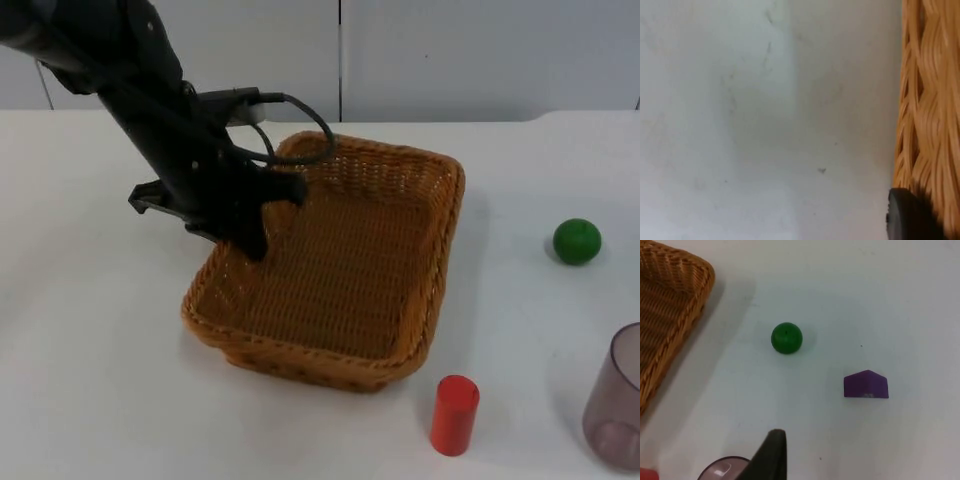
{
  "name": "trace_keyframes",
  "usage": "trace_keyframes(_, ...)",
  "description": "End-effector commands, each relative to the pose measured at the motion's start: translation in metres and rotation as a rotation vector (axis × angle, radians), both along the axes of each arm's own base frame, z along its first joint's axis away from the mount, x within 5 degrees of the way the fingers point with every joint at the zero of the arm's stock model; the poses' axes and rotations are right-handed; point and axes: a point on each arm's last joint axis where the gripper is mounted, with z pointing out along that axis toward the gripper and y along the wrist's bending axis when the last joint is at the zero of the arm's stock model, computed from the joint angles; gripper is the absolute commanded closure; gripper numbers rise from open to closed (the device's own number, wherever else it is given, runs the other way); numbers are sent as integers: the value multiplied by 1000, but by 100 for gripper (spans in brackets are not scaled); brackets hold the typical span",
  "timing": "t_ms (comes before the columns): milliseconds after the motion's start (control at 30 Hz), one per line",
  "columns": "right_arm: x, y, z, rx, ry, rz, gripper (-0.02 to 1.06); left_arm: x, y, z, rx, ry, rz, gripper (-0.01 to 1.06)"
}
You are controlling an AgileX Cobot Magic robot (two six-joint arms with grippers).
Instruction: Pick up the basket with the left hand and place the triangular block into the basket with the right hand.
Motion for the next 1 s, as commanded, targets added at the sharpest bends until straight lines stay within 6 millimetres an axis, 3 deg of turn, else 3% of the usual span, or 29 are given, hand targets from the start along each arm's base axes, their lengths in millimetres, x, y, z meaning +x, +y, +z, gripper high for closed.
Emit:
trace_keyframes(0, 1, -1, 2, -12, -19, 4, 0, 2, 6, 7, 6, -7, 26, 105)
trace_keyframes(200, 1, -1, 2, -14, -21, 4, 0, -5, 23, 44, 13, 22, 72, 105)
trace_keyframes(267, 2, -1, 2, -14, -22, 4, 0, -21, 32, 63, 8, 27, 77, 105)
trace_keyframes(500, 1, -1, 2, -14, -14, 4, 0, -80, 61, 98, -37, -20, 166, 105)
trace_keyframes(533, 1, -1, 2, -14, -14, 4, 0, -80, 61, 98, -37, -20, 166, 105)
trace_keyframes(700, -1, -1, 0, -11, 13, 4, 0, -119, 94, 110, -152, -47, 265, 105)
trace_keyframes(967, -3, -1, -2, -26, 45, 17, 0, -137, 111, 97, -203, 4, 279, 105)
